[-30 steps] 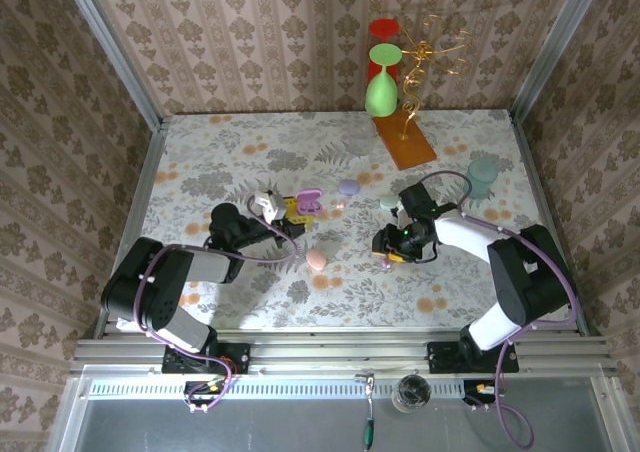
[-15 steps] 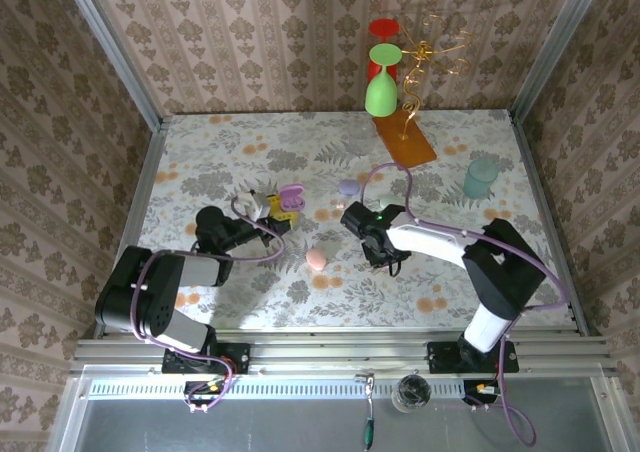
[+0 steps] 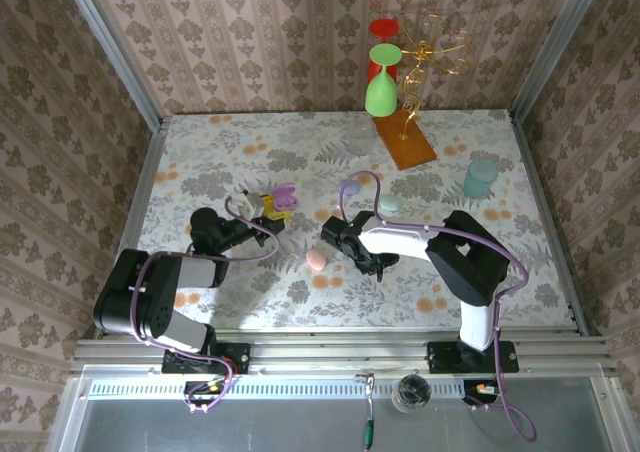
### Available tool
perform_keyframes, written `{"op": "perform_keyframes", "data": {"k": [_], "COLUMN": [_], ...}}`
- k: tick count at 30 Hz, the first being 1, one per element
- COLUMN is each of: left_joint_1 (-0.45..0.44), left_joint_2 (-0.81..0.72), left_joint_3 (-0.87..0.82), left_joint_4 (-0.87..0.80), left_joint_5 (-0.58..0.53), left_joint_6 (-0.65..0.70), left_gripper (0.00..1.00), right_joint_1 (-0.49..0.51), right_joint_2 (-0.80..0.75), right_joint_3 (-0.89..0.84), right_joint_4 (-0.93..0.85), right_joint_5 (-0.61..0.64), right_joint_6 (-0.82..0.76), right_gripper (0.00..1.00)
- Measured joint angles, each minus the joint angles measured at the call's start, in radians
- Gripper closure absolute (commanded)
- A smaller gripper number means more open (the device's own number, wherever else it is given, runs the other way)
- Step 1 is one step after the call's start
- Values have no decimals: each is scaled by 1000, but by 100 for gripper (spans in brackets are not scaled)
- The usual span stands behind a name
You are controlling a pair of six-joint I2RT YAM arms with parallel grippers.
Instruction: Insert the wireless bluetooth earbuds into the charging case
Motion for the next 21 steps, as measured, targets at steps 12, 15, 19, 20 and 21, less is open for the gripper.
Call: {"op": "perform_keyframes", "data": {"k": [12, 15, 19, 20, 21], "left_joint_1": [0, 0, -5, -9, -17], "left_joint_2": [-5, -5, -5, -5, -4], "left_joint_3": [-2, -2, -2, -2, -2], "left_joint_4": [0, 0, 0, 0, 0], "left_joint_5": [11, 11, 10, 8, 6], "left_joint_6": [0, 0, 1, 4, 7], "left_gripper": [69, 69, 69, 69, 69], "right_joint_1": [0, 0, 0, 0, 0], "right_joint_2": [13, 13, 2, -8, -26], "right_joint_3": [3, 3, 2, 2, -1], "right_joint_4": [-27, -27, -18, -10, 2], "right_joint_5": [25, 25, 24, 21, 17], "right_joint_6": [3, 3, -2, -5, -8], "right_gripper": [80, 80, 79, 79, 79]}}
